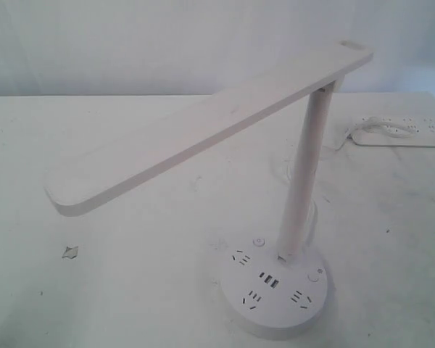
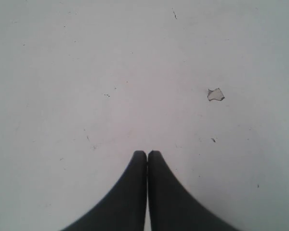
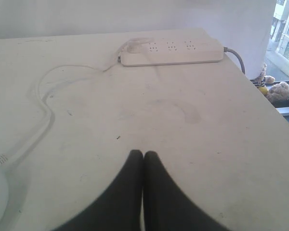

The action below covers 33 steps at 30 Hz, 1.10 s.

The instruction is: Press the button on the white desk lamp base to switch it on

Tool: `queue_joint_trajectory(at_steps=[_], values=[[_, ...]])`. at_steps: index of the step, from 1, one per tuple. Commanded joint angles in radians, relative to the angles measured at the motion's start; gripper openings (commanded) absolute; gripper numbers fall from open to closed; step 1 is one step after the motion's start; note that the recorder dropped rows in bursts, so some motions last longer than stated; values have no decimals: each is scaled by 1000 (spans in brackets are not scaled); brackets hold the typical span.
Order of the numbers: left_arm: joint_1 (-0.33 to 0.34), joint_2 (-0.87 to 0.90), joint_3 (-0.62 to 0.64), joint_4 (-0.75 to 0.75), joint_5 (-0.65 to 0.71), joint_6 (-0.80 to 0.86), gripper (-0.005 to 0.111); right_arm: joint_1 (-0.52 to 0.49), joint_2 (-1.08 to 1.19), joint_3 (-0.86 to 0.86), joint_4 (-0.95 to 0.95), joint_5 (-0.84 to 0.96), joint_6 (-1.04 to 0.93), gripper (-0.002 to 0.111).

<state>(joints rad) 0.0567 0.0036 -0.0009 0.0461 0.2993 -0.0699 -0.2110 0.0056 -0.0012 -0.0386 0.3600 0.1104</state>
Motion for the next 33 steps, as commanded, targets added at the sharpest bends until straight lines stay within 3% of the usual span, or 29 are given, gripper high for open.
queue_joint_trajectory(at_steps=[1, 11, 24, 33], values=[[1, -4, 1, -3, 7, -1, 0, 1, -6, 1, 1, -9, -1, 0], [1, -4, 1, -3, 7, -1, 0, 1, -6, 1, 1, -9, -1, 0], [1, -4, 1, -3, 7, -1, 0, 1, -6, 1, -153, -11, -94, 0], [1, -4, 1, -3, 7, -1, 0, 1, -6, 1, -207, -139, -92, 0]])
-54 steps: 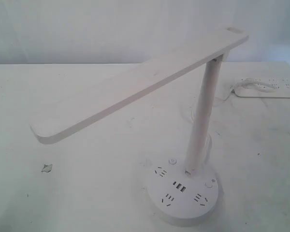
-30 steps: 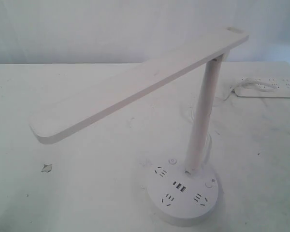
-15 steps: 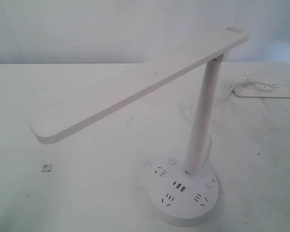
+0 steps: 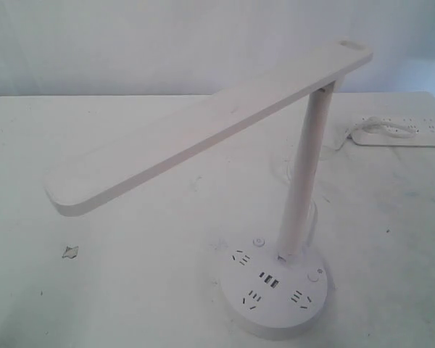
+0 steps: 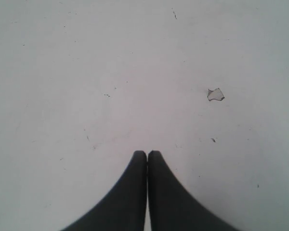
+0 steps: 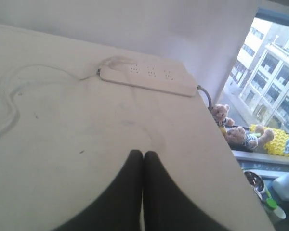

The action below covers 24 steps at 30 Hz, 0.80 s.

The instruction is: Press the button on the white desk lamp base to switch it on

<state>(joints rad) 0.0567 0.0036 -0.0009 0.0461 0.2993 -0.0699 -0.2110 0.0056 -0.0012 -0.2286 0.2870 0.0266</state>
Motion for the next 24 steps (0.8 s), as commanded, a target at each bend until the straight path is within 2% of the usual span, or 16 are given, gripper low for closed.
queue_joint_trajectory(at_steps=[1, 3, 6, 11, 13, 22, 24], values=[[1, -4, 1, -3, 7, -1, 0, 1, -6, 1, -17, -88, -8, 0], [1, -4, 1, -3, 7, -1, 0, 1, -6, 1, -17, -154, -8, 0], [1, -4, 1, -3, 7, -1, 0, 1, -6, 1, 12, -358, 53, 0], [1, -4, 1, -3, 7, -1, 0, 1, -6, 1, 77, -720, 453, 0], [1, -4, 1, -3, 7, -1, 0, 1, -6, 1, 77, -876, 544, 0], [1, -4, 1, -3, 7, -1, 0, 1, -6, -20, 86, -1395, 557, 0], [1, -4, 1, -3, 7, -1, 0, 1, -6, -113, 96, -1302, 557, 0]])
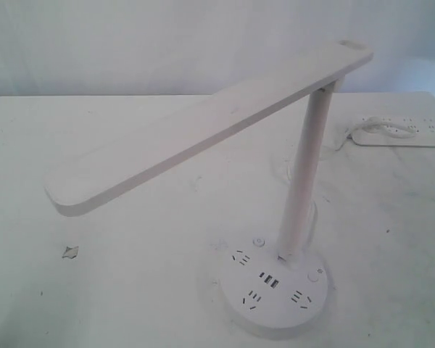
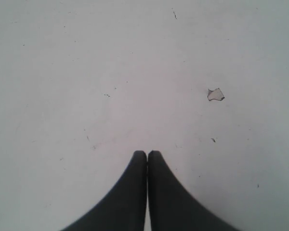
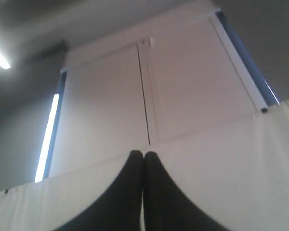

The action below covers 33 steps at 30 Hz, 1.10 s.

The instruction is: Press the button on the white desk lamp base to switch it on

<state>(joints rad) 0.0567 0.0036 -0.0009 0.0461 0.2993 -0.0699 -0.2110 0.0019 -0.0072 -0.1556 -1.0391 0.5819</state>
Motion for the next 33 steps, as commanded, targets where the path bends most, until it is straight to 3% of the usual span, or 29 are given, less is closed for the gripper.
queue_joint_trajectory(at_steps=[1, 3, 7, 9, 11, 13, 16, 19, 25, 33], values=[[1, -4, 1, -3, 7, -1, 0, 1, -2, -147, 23, 79, -3, 0], [1, -4, 1, -3, 7, -1, 0, 1, 78, -276, 23, 212, -10, 0], [1, -4, 1, -3, 7, -1, 0, 1, 343, -404, -96, 239, 9, 0], [1, -4, 1, -3, 7, -1, 0, 1, 426, -406, -417, 318, 220, 0], [1, -4, 1, -3, 7, -1, 0, 1, 469, -406, -889, 302, 671, 0], [1, -4, 1, -3, 7, -1, 0, 1, 475, -406, -1148, 191, 936, 0], [1, -4, 1, -3, 7, -1, 0, 1, 475, -406, -1345, 14, 1093, 0], [1, -4, 1, -3, 7, -1, 0, 1, 475, -381, -1429, -90, 1129, 0], [1, -4, 1, -3, 7, -1, 0, 1, 475, -275, -1538, -107, 1131, 0], [1, -4, 1, -3, 7, -1, 0, 1, 475, -111, -1466, 0, 1131, 0]])
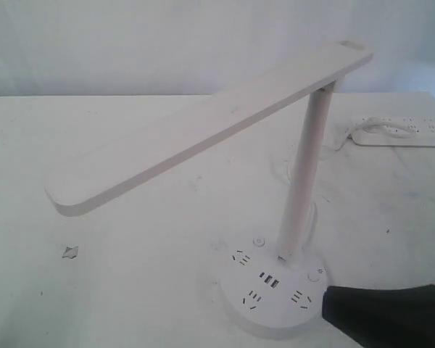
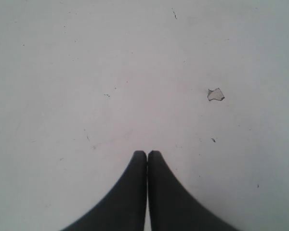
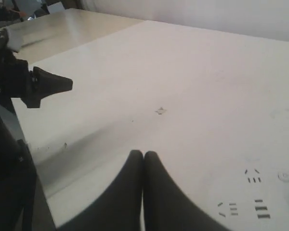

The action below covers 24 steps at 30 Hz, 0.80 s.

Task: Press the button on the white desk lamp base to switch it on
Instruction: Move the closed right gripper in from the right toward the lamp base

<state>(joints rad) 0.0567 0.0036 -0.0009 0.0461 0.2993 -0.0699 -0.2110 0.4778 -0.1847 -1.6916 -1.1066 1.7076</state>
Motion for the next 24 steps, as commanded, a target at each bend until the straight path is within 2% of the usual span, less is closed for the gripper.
queue_joint_trajectory(at_steps=[1, 10, 18, 21, 24], values=[[1, -4, 1, -3, 7, -1, 0, 1, -1, 82, 97, 81, -3, 0], [1, -4, 1, -3, 7, -1, 0, 1, 0, 179, 263, 222, -116, 0], [1, -4, 1, -3, 7, -1, 0, 1, 4, 185, 504, 270, -433, 0], [1, -4, 1, -3, 7, -1, 0, 1, 4, 185, 684, 393, -566, 0], [1, -4, 1, -3, 7, -1, 0, 1, 4, 185, 970, 538, -704, 0]])
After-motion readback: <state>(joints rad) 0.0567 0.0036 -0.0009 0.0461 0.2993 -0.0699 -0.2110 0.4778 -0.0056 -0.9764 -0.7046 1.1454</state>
